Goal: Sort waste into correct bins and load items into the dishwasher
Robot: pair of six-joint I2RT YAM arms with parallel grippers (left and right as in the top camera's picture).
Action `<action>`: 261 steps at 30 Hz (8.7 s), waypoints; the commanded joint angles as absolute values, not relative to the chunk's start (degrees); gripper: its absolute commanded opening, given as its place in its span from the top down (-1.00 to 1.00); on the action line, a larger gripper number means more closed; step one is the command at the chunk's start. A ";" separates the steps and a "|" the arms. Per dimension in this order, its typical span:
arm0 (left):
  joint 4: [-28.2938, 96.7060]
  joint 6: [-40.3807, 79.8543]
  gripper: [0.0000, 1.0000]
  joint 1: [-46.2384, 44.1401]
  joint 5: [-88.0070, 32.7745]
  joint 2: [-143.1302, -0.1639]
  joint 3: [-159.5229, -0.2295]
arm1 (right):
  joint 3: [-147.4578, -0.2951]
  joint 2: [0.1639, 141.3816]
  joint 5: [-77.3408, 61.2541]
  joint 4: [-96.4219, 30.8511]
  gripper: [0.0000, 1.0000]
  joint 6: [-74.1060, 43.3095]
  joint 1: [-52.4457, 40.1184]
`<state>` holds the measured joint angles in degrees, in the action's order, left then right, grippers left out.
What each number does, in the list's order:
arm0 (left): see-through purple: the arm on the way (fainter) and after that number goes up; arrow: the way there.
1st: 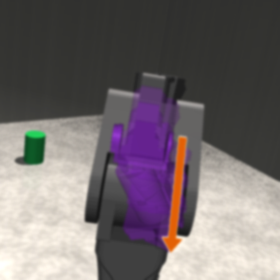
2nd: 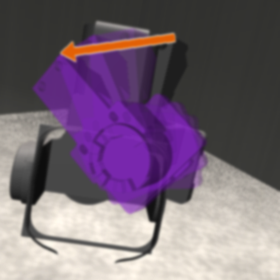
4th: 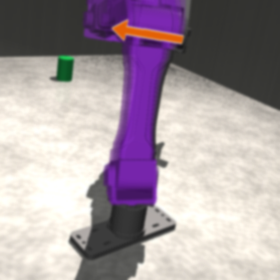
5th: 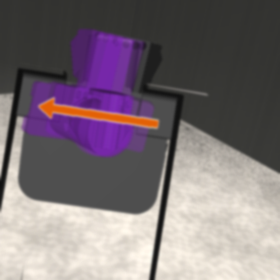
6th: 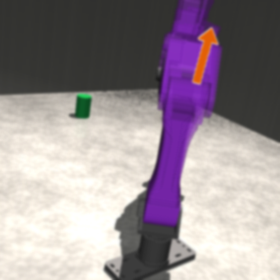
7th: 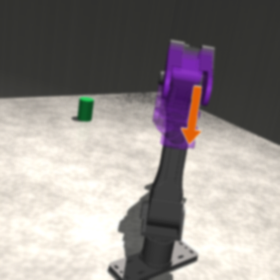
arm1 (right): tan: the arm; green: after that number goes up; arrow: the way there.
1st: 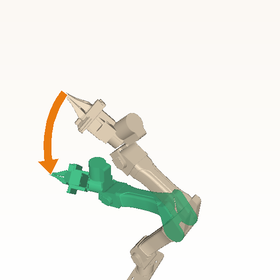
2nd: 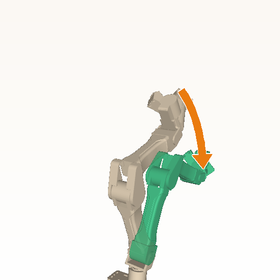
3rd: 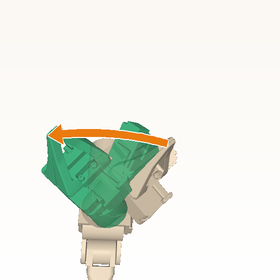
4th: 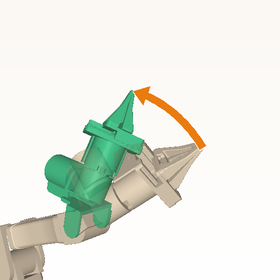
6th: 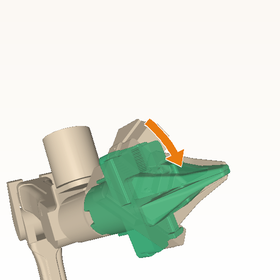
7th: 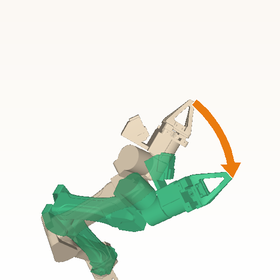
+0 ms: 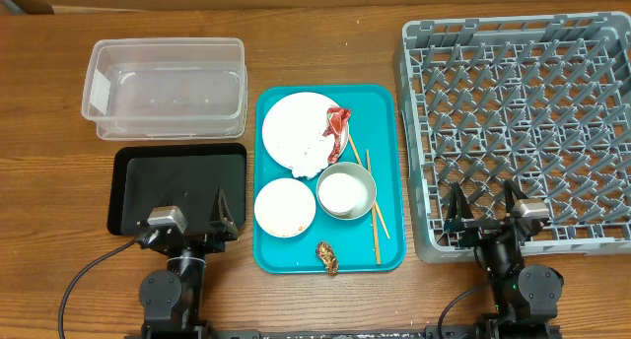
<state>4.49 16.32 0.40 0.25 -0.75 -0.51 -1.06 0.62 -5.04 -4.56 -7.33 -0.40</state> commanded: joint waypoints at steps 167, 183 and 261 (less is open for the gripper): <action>23.42 10.70 0.58 -27.03 -7.22 -104.51 -68.27 | -54.35 52.80 -4.34 -53.52 -1.00 -17.19 -0.30; 30.70 10.70 0.92 -21.37 -6.83 -95.42 -74.98 | -54.35 52.80 -4.32 -53.76 -1.00 -17.19 -0.30; 39.22 10.66 0.92 -19.11 -9.63 -112.66 -79.85 | -54.35 55.16 -4.34 -54.59 -1.00 -17.19 -0.30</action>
<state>37.69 10.55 -19.16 -10.04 -113.32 -76.31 -52.51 55.24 -4.86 -54.92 -17.54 -0.40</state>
